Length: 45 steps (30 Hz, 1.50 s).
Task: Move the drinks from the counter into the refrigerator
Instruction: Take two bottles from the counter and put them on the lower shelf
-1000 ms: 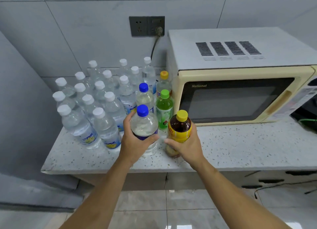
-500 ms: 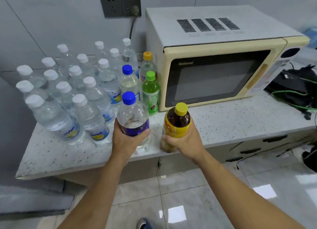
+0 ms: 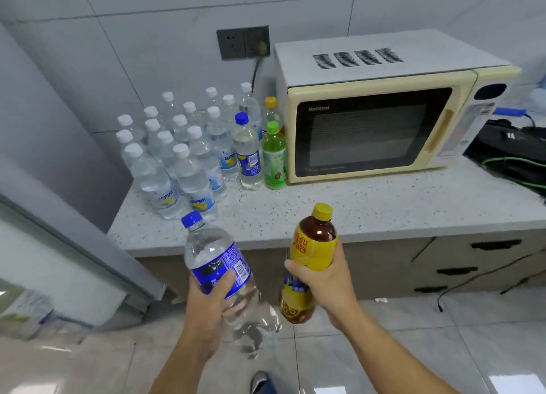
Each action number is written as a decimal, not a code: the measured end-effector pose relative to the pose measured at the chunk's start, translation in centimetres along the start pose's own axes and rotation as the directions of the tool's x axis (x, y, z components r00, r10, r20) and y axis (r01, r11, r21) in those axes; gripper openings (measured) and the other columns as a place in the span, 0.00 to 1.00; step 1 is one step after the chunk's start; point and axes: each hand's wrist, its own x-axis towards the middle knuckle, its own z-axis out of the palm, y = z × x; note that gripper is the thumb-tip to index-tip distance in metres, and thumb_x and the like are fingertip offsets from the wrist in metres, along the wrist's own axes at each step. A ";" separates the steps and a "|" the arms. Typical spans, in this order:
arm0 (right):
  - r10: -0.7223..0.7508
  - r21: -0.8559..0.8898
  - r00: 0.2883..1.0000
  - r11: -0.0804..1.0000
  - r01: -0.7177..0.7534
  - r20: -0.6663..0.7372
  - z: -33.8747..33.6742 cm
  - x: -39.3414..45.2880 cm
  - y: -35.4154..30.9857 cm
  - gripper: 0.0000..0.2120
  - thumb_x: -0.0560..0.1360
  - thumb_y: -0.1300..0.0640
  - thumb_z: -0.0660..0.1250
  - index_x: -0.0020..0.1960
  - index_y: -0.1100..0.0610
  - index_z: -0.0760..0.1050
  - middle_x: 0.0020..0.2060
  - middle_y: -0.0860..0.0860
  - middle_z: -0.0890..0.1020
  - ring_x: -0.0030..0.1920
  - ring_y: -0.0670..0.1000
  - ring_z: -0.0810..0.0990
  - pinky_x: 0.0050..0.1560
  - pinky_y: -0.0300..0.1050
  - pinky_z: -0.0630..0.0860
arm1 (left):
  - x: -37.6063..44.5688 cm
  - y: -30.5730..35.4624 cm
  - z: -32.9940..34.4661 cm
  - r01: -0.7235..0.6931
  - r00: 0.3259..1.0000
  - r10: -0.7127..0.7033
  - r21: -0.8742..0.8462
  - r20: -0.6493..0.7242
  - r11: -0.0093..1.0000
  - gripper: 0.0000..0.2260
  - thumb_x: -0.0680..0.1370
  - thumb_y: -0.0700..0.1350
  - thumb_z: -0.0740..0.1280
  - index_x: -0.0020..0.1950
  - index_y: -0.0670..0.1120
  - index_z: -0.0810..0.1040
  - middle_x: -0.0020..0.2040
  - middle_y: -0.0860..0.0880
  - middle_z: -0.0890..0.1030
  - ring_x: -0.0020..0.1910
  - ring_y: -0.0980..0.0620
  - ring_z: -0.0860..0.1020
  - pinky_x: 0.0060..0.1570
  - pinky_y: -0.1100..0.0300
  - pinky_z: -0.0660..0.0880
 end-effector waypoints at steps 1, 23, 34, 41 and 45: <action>0.008 -0.007 1.000 1.000 -0.008 0.029 0.1 -1.1 0.5 0.30 0.59 0.56 0.83 0.57 0.49 0.73 0.45 0.49 0.85 0.45 0.51 0.85 0.43 0.44 0.82 | -1.3 -0.3 -0.9 -0.011 1.000 0.012 0.033 -0.023 0.999 0.32 0.66 0.46 0.79 0.68 0.51 0.72 0.56 0.41 0.84 0.48 0.37 0.85 0.40 0.45 0.82; 0.049 -0.179 0.756 0.980 0.091 0.653 26.0 -25.4 5.0 0.33 0.59 0.53 0.83 0.58 0.42 0.71 0.47 0.46 0.83 0.44 0.45 0.84 0.39 0.37 0.80 | -27.0 1.5 -29.9 -0.177 0.770 0.239 0.162 -0.591 0.971 0.38 0.55 0.52 0.82 0.64 0.56 0.75 0.55 0.52 0.84 0.52 0.52 0.83 0.42 0.63 0.80; 0.063 -0.214 0.587 0.958 0.192 0.807 45.8 -39.1 7.7 0.36 0.62 0.53 0.82 0.62 0.39 0.67 0.52 0.43 0.81 0.49 0.43 0.82 0.46 0.39 0.81 | -34.5 5.0 -50.0 -0.203 0.596 0.232 0.135 -0.769 0.970 0.35 0.53 0.56 0.83 0.57 0.64 0.76 0.52 0.58 0.84 0.51 0.57 0.83 0.41 0.65 0.80; 0.079 -0.251 0.608 0.946 0.204 0.790 55.6 -39.7 9.6 0.33 0.63 0.53 0.82 0.56 0.32 0.66 0.47 0.36 0.80 0.48 0.35 0.80 0.38 0.29 0.77 | -30.5 7.5 -58.5 -0.191 0.613 0.216 0.123 -0.759 0.974 0.37 0.54 0.56 0.82 0.62 0.61 0.74 0.54 0.57 0.83 0.53 0.57 0.82 0.45 0.63 0.80; 0.093 -0.262 0.651 0.950 0.167 0.753 62.2 -37.4 10.4 0.33 0.63 0.52 0.82 0.57 0.32 0.66 0.49 0.37 0.79 0.48 0.40 0.81 0.39 0.32 0.77 | -26.3 10.6 -63.4 -0.165 0.670 0.211 0.135 -0.712 0.977 0.34 0.56 0.53 0.81 0.60 0.61 0.75 0.52 0.59 0.84 0.51 0.59 0.83 0.42 0.65 0.79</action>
